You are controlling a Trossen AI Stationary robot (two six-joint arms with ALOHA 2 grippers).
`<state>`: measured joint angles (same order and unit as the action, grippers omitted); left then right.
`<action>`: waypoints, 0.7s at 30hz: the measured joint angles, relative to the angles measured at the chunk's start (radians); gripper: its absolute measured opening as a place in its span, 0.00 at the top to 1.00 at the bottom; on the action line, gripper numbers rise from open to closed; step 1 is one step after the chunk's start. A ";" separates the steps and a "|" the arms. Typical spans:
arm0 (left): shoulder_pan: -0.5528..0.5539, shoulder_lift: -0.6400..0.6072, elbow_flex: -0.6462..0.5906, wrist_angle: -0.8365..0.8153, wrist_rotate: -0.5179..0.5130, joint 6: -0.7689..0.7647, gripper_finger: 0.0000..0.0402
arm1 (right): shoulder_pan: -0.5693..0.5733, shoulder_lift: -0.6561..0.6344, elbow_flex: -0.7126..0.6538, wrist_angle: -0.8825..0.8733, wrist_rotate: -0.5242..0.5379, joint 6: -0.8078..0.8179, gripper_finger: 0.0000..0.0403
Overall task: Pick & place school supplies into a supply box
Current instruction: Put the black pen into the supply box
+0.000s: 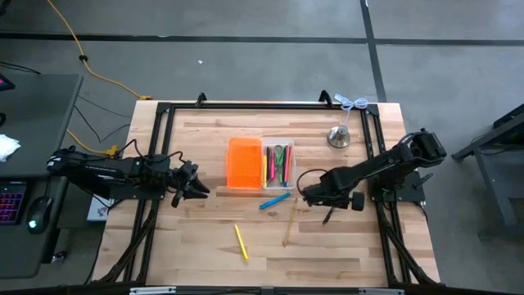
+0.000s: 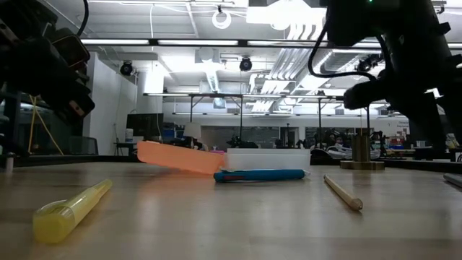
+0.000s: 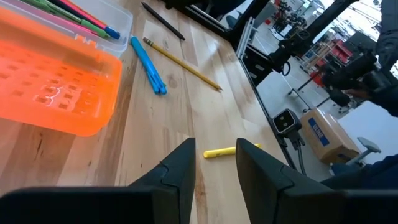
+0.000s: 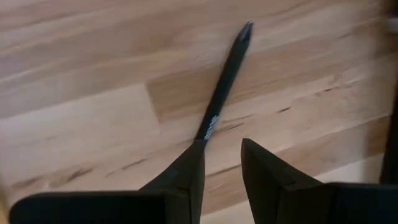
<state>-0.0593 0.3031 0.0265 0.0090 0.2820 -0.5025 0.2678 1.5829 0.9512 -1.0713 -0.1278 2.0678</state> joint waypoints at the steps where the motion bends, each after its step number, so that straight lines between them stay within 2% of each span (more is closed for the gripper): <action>1: 0.000 0.000 0.000 0.000 0.002 0.000 0.64 | -0.002 0.003 0.000 -0.010 -0.001 0.000 0.79; 21: 0.000 0.000 0.000 0.003 0.025 -0.001 0.64 | -0.023 0.008 -0.016 -0.089 0.062 0.019 0.79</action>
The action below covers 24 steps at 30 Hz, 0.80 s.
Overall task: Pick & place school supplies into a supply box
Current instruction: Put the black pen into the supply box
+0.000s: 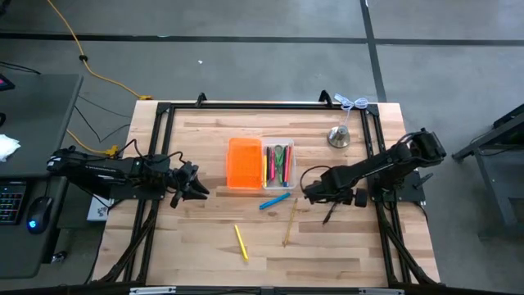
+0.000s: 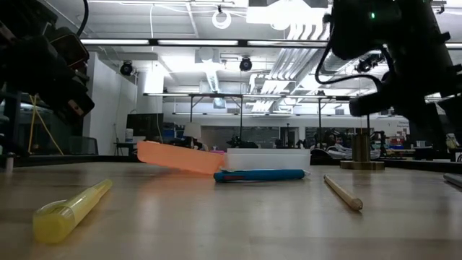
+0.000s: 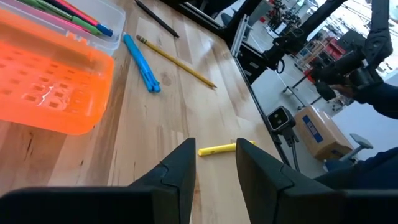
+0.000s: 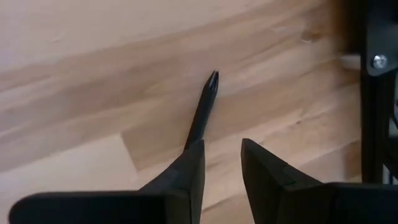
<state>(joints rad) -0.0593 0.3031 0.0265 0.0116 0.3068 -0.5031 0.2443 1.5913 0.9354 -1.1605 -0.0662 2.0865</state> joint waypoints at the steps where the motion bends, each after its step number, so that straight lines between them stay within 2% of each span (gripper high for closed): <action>1: 0.000 0.000 0.000 0.000 0.001 0.000 0.64 | -0.004 0.000 -0.017 0.024 0.000 0.000 0.79; 6: 0.000 0.000 0.000 0.002 0.020 -0.001 0.64 | -0.005 -0.001 -0.088 0.172 -0.008 0.006 0.79; 13: 0.000 0.000 0.000 0.002 0.018 -0.011 0.64 | -0.010 -0.002 -0.141 0.183 -0.019 0.012 0.79; 19: 0.000 0.000 0.000 0.001 0.016 -0.021 0.64 | -0.016 -0.008 -0.219 0.323 -0.026 0.019 0.79; 24: 0.000 0.000 0.000 0.001 0.015 -0.025 0.64 | -0.031 -0.006 -0.227 0.315 -0.025 0.008 0.79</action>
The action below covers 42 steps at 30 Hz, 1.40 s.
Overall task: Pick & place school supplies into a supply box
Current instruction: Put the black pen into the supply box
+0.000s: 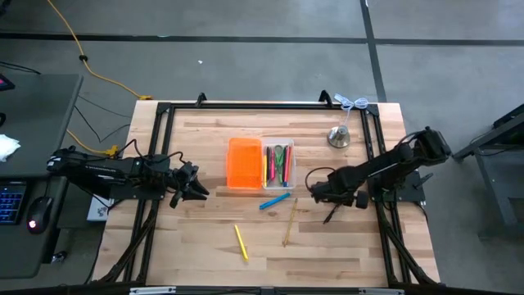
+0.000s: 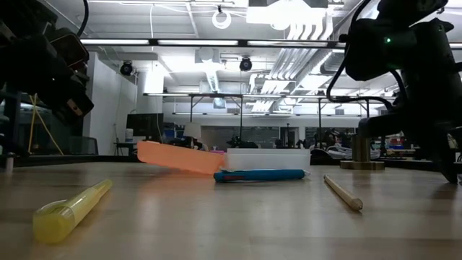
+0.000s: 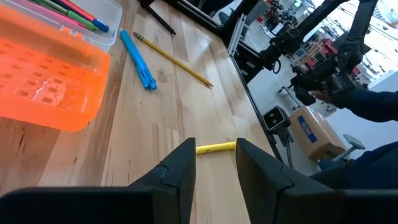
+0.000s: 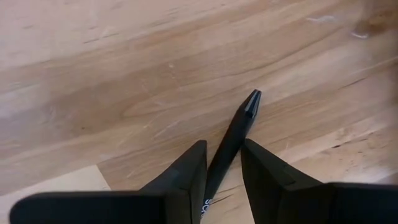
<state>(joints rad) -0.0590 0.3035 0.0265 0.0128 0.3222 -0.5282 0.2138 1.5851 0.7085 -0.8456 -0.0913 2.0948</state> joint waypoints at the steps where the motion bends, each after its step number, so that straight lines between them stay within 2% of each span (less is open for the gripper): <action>1: 0.000 0.000 0.000 0.000 0.000 0.000 0.64 | -0.002 0.000 0.000 -0.002 0.003 -0.002 0.79; 35: 0.000 0.000 0.000 0.000 0.001 -0.002 0.64 | -0.003 0.004 -0.005 0.028 0.008 -0.052 0.79; 38: 0.000 0.000 0.000 0.000 0.001 -0.002 0.64 | -0.003 0.004 -0.005 0.030 0.008 -0.050 0.81; 42: 0.000 0.000 0.000 0.000 0.001 -0.001 0.64 | -0.004 0.004 -0.004 0.034 0.008 -0.042 0.88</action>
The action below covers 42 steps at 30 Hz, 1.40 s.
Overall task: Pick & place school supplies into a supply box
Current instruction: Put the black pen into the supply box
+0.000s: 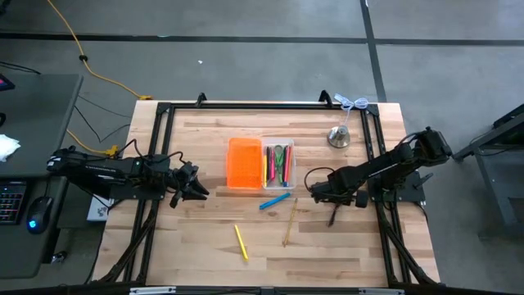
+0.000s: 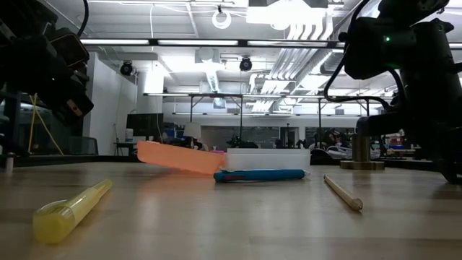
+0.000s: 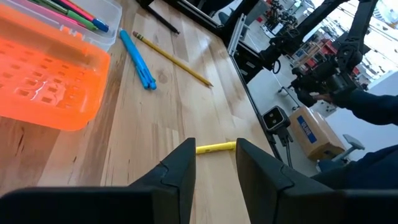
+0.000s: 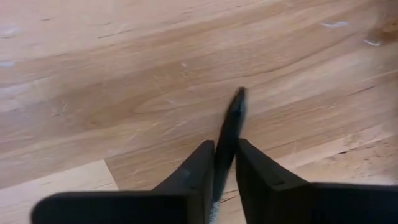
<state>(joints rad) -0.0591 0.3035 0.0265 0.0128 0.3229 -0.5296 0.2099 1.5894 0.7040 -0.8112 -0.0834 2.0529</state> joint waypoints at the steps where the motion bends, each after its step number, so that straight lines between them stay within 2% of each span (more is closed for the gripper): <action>1: 0.000 0.000 0.000 0.000 0.000 0.000 0.64 | 0.000 0.000 0.000 0.001 0.000 0.000 0.91; 5: 0.000 0.000 0.000 0.000 0.000 0.000 0.64 | 0.000 0.000 0.002 0.001 0.000 0.000 0.98; 12: 0.000 0.000 0.000 0.000 0.000 0.001 0.64 | -0.001 -0.014 0.000 0.012 -0.024 -0.003 0.95; 20: 0.000 0.000 0.000 0.000 0.000 0.001 0.64 | -0.001 -0.133 0.000 0.063 -0.003 -0.016 0.98; 30: 0.000 0.000 0.000 0.000 0.000 0.001 0.64 | -0.002 -0.306 -0.001 0.128 0.092 -0.072 0.99; 36: 0.000 0.000 0.000 0.000 0.000 0.001 0.64 | -0.003 -0.425 -0.001 0.281 0.193 -0.158 0.99; 42: 0.000 0.000 0.000 0.000 0.001 0.000 0.64 | -0.003 -0.523 0.000 0.537 0.316 -0.349 0.98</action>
<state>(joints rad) -0.0591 0.3031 0.0265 0.0128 0.3237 -0.5291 0.2073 1.0664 0.7036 -0.2742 0.2323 1.7036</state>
